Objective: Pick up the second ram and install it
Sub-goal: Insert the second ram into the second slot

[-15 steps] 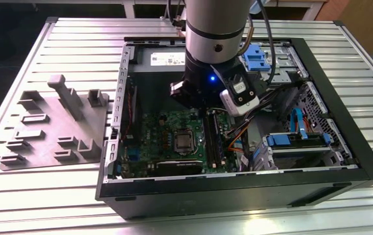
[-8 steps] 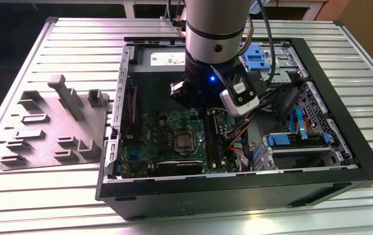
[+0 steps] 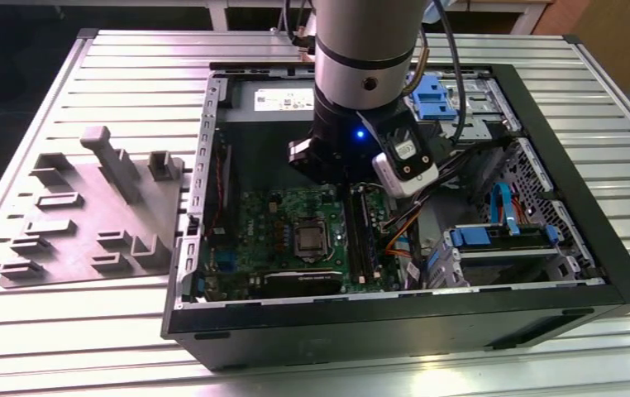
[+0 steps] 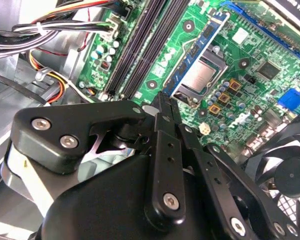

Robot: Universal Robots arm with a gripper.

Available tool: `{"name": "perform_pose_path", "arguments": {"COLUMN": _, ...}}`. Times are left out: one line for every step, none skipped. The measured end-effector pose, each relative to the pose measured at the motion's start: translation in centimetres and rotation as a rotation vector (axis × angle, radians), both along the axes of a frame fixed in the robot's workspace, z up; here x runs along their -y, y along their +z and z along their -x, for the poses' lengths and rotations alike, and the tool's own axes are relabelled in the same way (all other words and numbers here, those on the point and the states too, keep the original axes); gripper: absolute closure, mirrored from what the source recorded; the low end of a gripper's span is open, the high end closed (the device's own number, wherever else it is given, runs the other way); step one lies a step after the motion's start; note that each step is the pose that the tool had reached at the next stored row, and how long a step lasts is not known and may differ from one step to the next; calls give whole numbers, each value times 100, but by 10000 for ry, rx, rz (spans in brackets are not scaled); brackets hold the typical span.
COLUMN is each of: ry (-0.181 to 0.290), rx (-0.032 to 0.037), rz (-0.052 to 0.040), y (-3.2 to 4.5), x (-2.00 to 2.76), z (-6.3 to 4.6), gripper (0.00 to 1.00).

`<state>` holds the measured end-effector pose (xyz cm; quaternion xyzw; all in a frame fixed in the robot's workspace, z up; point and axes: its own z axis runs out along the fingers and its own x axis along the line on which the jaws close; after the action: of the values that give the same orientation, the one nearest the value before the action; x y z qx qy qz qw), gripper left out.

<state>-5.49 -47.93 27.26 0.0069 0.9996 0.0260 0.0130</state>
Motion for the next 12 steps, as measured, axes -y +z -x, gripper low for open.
{"name": "perform_pose_path", "arguments": {"ry": 0, "rx": 0, "rz": -2, "y": 0, "x": 0, "z": 0, "gripper": 89}}
{"name": "perform_pose_path", "arguments": {"ry": 1, "rx": 1, "rz": -4, "y": -1, "x": 0, "z": -1, "gripper": 89}}
{"name": "perform_pose_path", "arguments": {"ry": 0, "rx": 1, "rz": -5, "y": -1, "x": 0, "z": 0, "gripper": 89}}
{"name": "perform_pose_path", "arguments": {"ry": 0, "rx": 1, "rz": -6, "y": -1, "x": 0, "z": 0, "gripper": 89}}
{"name": "perform_pose_path", "arguments": {"ry": 0, "rx": 1, "rz": -7, "y": -1, "x": 0, "z": 0, "gripper": 89}}
{"name": "perform_pose_path", "arguments": {"ry": 0, "rx": 1, "rz": -7, "y": 0, "x": 0, "z": 0, "gripper": 89}}
{"name": "perform_pose_path", "arguments": {"ry": 1, "rx": 1, "rz": -7, "y": -1, "x": 0, "z": 0, "gripper": 89}}
{"name": "perform_pose_path", "arguments": {"ry": 0, "rx": 0, "rz": -7, "y": -1, "x": 0, "z": 0, "gripper": 89}}
{"name": "perform_pose_path", "arguments": {"ry": 0, "rx": 1, "rz": -8, "y": -2, "x": 0, "z": 0, "gripper": 89}}
{"name": "perform_pose_path", "arguments": {"ry": 2, "rx": 1, "rz": -7, "y": -4, "x": 0, "z": -5, "gripper": 89}}
{"name": "perform_pose_path", "arguments": {"ry": 2, "rx": 1, "rz": -10, "y": -6, "x": 0, "z": -17, "gripper": 89}}
{"name": "perform_pose_path", "arguments": {"ry": 0, "rx": 1, "rz": -9, "y": -9, "x": 0, "z": -29, "gripper": 89}}
